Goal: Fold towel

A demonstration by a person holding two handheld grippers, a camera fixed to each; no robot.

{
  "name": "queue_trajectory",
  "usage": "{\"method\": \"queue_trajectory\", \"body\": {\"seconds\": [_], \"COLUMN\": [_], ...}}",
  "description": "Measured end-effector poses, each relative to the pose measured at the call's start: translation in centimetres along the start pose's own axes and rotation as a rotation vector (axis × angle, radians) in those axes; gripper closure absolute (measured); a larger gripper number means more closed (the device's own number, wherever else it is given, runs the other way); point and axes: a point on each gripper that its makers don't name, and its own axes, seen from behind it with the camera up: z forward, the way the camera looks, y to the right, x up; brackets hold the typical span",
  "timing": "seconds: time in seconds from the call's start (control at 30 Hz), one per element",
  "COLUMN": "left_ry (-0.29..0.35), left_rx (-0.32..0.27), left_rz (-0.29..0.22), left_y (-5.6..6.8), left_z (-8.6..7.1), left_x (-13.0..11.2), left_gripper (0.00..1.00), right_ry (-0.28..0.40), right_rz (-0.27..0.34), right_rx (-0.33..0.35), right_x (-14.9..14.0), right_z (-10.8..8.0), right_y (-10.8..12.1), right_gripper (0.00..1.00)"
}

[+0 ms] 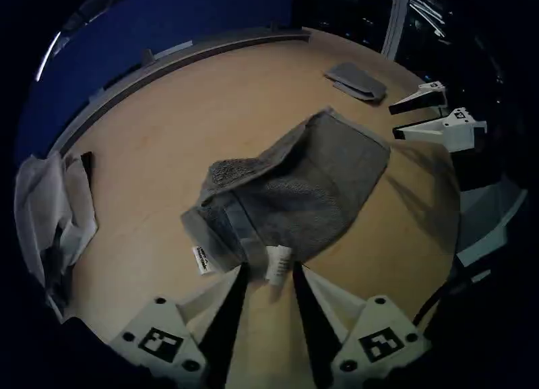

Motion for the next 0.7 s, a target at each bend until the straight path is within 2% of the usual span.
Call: {"method": "queue_trajectory", "body": {"seconds": [0.07,0.13,0.27,0.47,0.7], "left_ry": [-0.007,-0.012,-0.006,-0.013,-0.003], "left_rx": [0.001,0.006,0.048,0.013,0.011], "left_rz": [0.004,0.009,0.008,0.005,0.041], "left_y": [-0.2,-0.4,-1.5,-0.9,-0.5], "left_z": [0.2,0.3,0.4,0.2,-0.1], "left_x": [-0.2,-0.4,-0.2,-0.5,-0.5], "left_gripper": [0.63,0.68,0.96,0.98,0.99], "right_ry": [0.0,0.001,0.002,0.003,0.004], "right_rz": [0.002,0.003,0.004,0.002,0.002], "right_rx": [0.001,0.002,0.002,0.001,-0.002], "right_x": [0.0,0.1,0.1,0.2,0.3], "right_z": [0.0,-0.1,-0.1,-0.2,-0.1], "right_y": [0.0,0.0,0.0,0.0,0.1], "right_gripper": [0.02,0.01,0.02,0.02,0.02]}}
